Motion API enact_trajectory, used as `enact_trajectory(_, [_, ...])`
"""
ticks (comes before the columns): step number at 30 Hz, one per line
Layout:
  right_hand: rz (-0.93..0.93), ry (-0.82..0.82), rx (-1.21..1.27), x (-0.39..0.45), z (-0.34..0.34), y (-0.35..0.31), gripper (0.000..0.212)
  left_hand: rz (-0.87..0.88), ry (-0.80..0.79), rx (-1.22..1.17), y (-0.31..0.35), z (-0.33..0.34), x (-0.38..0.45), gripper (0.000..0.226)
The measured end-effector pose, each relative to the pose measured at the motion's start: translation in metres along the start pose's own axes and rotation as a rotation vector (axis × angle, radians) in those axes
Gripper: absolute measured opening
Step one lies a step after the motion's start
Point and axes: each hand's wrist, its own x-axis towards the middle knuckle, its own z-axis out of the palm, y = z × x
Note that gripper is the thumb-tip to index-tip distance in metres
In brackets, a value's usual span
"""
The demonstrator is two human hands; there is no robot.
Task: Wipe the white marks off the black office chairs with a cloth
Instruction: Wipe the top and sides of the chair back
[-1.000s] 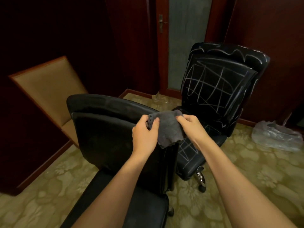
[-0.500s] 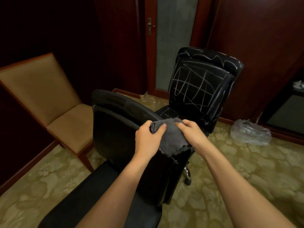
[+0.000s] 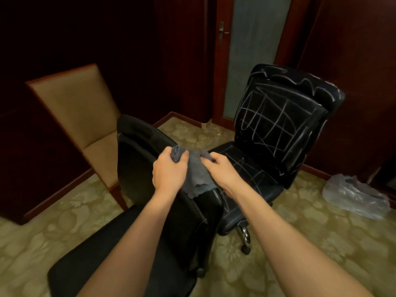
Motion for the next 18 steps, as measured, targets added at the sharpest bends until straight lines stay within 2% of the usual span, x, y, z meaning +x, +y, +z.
enact_trajectory(4, [-0.008,-0.149,-0.075,-0.01,-0.026,0.02,0.028,-0.034,-0.003,0.194,0.014,0.009,-0.03,0.017])
enact_trajectory(8, [-0.045,-0.23,-0.004,-0.024,-0.052,0.047,0.027,-0.006,0.017,0.324,0.039,0.036,-0.064,0.02])
enact_trajectory(13, [-0.032,-0.1,0.22,-0.035,-0.088,0.054,0.016,0.102,0.054,0.411,0.058,0.058,-0.082,0.026])
enact_trajectory(18, [-0.049,0.123,0.244,-0.058,-0.123,0.069,0.02,0.275,-0.019,0.355,0.055,0.078,-0.106,0.018])
